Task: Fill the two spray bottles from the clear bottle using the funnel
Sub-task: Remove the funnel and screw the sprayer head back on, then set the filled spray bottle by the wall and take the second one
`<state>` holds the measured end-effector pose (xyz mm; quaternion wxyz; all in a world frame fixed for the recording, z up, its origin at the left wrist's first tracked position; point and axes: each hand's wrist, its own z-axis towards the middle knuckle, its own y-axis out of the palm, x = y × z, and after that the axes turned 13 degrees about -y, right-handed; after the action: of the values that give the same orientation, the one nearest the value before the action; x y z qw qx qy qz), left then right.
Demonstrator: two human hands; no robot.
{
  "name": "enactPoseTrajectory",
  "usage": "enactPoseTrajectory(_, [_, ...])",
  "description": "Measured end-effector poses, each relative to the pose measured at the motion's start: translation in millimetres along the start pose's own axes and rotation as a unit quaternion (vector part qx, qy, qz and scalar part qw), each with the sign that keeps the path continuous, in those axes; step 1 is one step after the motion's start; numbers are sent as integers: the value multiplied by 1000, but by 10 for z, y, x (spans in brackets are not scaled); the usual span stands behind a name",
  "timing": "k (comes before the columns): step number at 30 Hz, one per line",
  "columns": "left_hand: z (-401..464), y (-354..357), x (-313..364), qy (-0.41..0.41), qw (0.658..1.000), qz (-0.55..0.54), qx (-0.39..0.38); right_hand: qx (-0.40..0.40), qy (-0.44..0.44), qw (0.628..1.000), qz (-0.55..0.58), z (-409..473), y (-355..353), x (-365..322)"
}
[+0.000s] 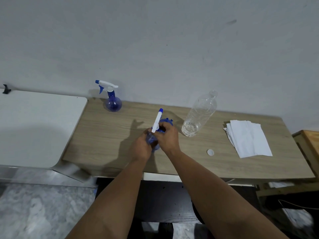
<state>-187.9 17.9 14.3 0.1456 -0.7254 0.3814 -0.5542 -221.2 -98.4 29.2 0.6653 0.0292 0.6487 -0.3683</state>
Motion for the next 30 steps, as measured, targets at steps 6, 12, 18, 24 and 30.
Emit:
enactPoseTrajectory(6, [-124, -58, 40, -15, 1000, 5, 1, 20, 37, 999, 29, -7, 3, -143])
enactPoseTrajectory(12, [-430, -358, 259, 23, 999, -36, 13, 5, 6, 1000, 12, 196, -120, -624])
enactPoseTrajectory(18, [-546, -945, 104, 60, 995, 61, 59, -36, -14, 994, 99, 337, -126, -1020])
enactPoseTrajectory(24, [-462, -1346, -658, 1, 978, 121, 170, -150, 44, 979, 130, 95, 157, -1029])
enactPoseTrajectory(30, [-514, -1453, -972, -28, 977, 148, 151, -252, 84, 963, 43, -271, 555, -732])
